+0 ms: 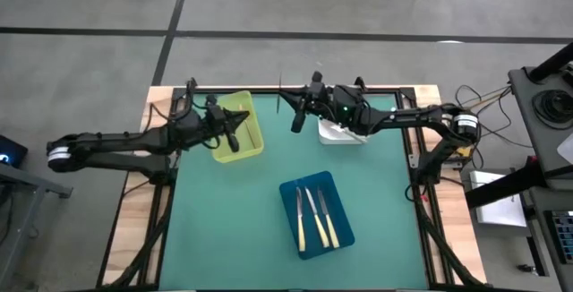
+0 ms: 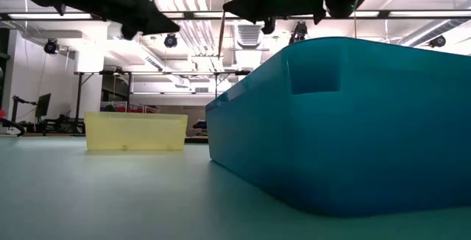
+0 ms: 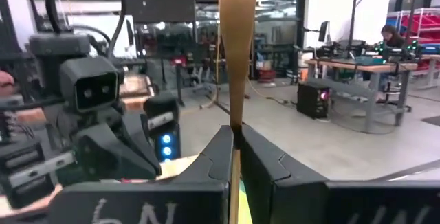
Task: Sort silverware by color (type)
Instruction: Put the gold knife into the yellow bin
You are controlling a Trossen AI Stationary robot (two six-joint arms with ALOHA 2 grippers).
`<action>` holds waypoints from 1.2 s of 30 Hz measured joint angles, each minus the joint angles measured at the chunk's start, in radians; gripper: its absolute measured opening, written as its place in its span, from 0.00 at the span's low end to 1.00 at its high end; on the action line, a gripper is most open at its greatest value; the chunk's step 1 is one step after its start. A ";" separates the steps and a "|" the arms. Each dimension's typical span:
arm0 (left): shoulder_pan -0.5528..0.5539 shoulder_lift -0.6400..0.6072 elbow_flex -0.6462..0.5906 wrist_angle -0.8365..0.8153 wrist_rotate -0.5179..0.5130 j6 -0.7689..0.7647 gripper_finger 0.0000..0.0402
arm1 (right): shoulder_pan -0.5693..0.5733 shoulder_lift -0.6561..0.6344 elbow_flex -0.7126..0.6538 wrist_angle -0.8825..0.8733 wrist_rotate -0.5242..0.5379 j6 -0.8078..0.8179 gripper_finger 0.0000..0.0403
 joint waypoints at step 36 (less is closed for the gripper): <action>-0.058 0.616 0.256 0.413 -0.127 0.060 0.45 | 0.109 0.003 -0.078 0.041 0.160 -0.099 0.02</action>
